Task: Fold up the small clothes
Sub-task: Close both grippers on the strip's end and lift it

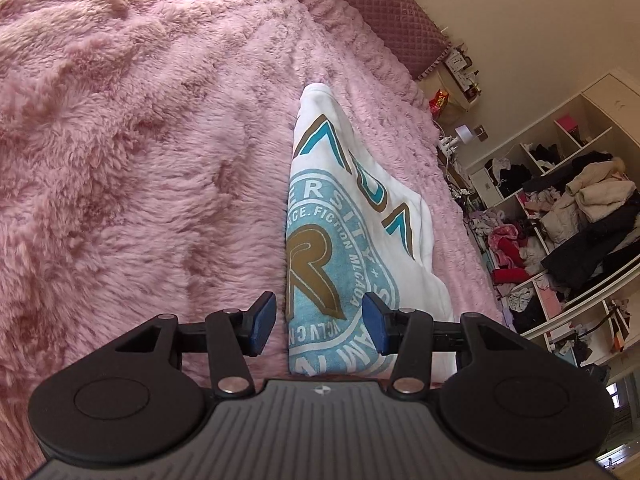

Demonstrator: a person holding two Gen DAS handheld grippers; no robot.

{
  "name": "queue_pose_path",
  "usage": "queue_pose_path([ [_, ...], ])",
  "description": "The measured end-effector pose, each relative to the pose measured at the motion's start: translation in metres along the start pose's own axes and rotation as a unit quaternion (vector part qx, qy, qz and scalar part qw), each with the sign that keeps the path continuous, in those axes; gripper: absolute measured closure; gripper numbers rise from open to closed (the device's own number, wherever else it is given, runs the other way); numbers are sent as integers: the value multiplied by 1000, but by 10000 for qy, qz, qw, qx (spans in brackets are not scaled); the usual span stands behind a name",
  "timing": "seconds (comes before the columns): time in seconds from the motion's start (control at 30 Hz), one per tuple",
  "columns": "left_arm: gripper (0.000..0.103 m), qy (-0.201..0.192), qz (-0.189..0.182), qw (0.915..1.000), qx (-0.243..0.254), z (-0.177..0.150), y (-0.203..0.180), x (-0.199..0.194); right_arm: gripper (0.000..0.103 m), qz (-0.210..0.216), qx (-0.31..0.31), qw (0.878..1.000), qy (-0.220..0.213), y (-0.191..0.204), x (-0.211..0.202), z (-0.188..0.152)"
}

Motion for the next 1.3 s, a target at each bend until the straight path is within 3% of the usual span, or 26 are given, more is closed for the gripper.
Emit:
queue_pose_path([
  [0.13,46,96,-334,9984,-452,17,10,26,54,472,495,9977,2,-5,19,22],
  [0.2,46,269,-416,9961,-724,17,19,42,53,627,802,9946,203,-11,38,25],
  [0.3,46,560,-587,9898,-1175,13,31,63,52,828,1516,9841,409,-26,63,26],
  [0.47,45,668,-970,9784,-1698,18,34,92,51,1171,2133,9684,543,-34,91,21],
  [0.7,43,901,-1185,9733,-1745,32,26,138,42,1561,2251,9594,666,-19,130,23],
  [0.93,41,1073,-1351,9674,-1852,41,18,171,42,1687,2309,9555,728,-9,164,29],
  [1.07,41,1071,-1269,9710,-1718,38,12,177,42,1625,2203,9588,754,-3,177,31],
  [1.13,44,1041,-1265,9740,-1565,37,7,176,49,1488,2075,9639,756,-2,180,31],
  [1.23,64,1037,-1008,9816,-1247,33,6,171,77,1149,1774,9743,776,-2,182,29],
  [1.3,65,1033,-904,9833,-1193,33,4,167,83,1047,1731,9763,770,-2,181,29],
])
Point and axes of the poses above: each gripper's, at about its wrist camera, not at the fingertips, and x roughly the way its jaws point, y to its left, z to its top, the point moved 10 cm from there along x, roughly the way its jaws point, and after that the axes turned 11 degrees about -y, right-handed, at the moved point
